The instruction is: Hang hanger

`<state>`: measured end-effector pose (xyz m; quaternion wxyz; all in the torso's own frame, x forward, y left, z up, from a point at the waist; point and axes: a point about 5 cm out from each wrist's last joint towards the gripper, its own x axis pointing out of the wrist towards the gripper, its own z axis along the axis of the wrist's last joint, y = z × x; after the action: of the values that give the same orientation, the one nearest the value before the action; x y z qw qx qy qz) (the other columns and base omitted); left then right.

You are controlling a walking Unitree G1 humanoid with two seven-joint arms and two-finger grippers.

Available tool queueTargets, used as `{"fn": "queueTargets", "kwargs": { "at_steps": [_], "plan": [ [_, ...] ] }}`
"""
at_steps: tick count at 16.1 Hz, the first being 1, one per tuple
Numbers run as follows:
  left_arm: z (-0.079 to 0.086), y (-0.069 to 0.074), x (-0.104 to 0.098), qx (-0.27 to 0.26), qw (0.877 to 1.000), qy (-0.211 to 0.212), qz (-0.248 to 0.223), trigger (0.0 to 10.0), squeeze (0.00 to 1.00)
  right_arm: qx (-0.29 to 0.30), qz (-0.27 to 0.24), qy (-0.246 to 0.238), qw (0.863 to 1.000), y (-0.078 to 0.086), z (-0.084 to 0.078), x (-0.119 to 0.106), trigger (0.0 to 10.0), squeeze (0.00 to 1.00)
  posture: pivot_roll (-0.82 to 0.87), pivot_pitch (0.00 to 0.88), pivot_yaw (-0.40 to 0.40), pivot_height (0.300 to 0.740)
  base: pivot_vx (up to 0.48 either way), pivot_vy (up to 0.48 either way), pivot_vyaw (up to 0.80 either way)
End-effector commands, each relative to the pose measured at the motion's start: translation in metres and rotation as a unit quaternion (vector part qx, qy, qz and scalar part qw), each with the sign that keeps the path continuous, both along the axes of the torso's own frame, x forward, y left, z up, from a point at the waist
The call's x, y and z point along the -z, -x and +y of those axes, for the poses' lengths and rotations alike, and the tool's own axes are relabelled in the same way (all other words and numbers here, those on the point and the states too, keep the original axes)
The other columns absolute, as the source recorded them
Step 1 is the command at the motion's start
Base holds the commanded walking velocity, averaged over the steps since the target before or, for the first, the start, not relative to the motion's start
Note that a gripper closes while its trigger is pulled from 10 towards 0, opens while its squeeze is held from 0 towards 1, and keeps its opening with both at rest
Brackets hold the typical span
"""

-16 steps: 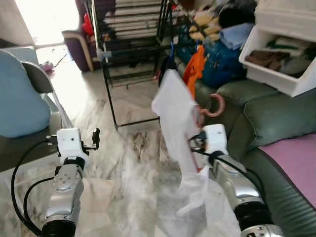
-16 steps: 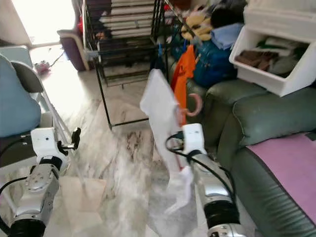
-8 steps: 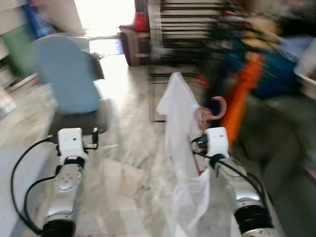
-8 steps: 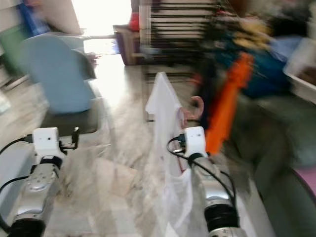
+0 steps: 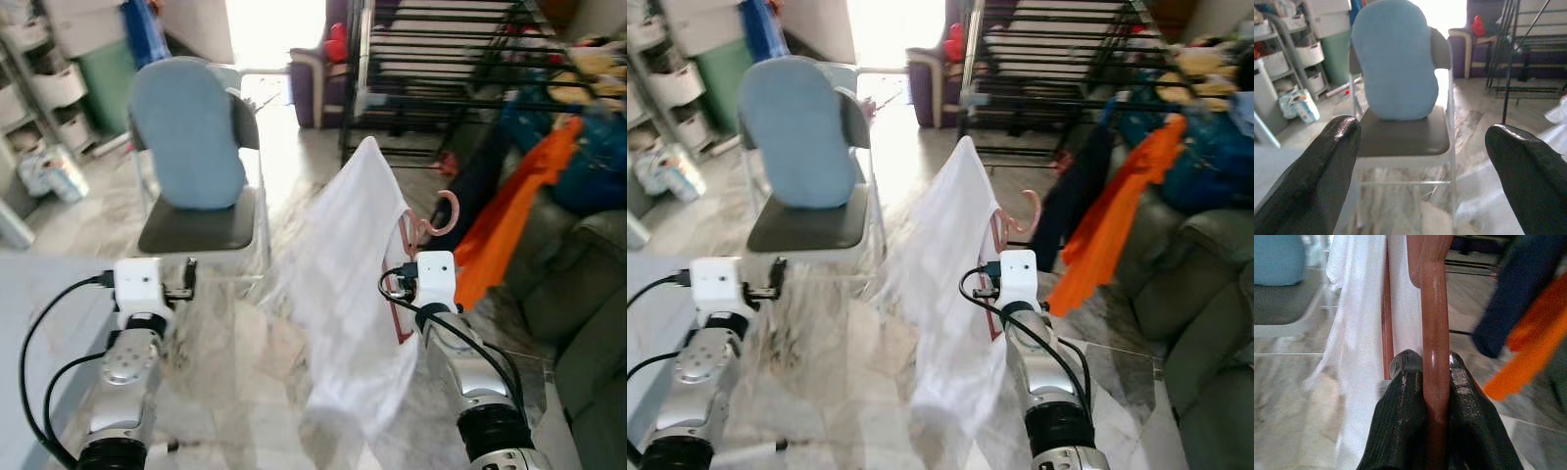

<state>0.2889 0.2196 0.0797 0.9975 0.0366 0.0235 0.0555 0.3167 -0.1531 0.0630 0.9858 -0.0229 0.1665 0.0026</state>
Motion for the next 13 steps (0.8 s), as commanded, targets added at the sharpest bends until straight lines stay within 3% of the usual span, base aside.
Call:
{"fn": "queueTargets", "kwargs": {
  "at_steps": [1, 7, 10, 13],
  "plan": [
    [-0.003, -0.004, -0.006, 0.012, 1.000, 0.004, -0.012, 10.0, 0.00, 0.013, -0.030, 0.000, 0.999, -0.008, -0.005, -0.013, 10.0, 0.00, -0.07, 0.000, 0.020, 0.740, 0.360, 0.000, 0.00],
    [-0.008, -0.012, -0.010, 0.035, 0.999, 0.012, -0.017, 10.0, 0.00, 0.013, 0.000, 0.009, 1.000, -0.010, -0.004, -0.008, 10.0, 0.00, -0.08, 0.000, 0.018, 0.740, 0.446, 0.000, 0.00],
    [-0.012, -0.014, -0.010, 0.043, 0.999, 0.018, -0.018, 10.0, 0.00, -0.005, 0.060, 0.023, 0.998, -0.007, -0.001, 0.006, 10.0, 0.00, -0.08, 0.000, 0.015, 0.740, 0.453, 0.000, 0.00],
    [-0.013, -0.015, -0.010, 0.045, 0.999, 0.024, -0.017, 10.0, 0.00, -0.009, 0.063, 0.024, 0.998, -0.008, 0.000, 0.006, 10.0, 0.00, -0.08, 0.000, 0.012, 0.740, 0.442, 0.000, 0.00]
  ]
}}
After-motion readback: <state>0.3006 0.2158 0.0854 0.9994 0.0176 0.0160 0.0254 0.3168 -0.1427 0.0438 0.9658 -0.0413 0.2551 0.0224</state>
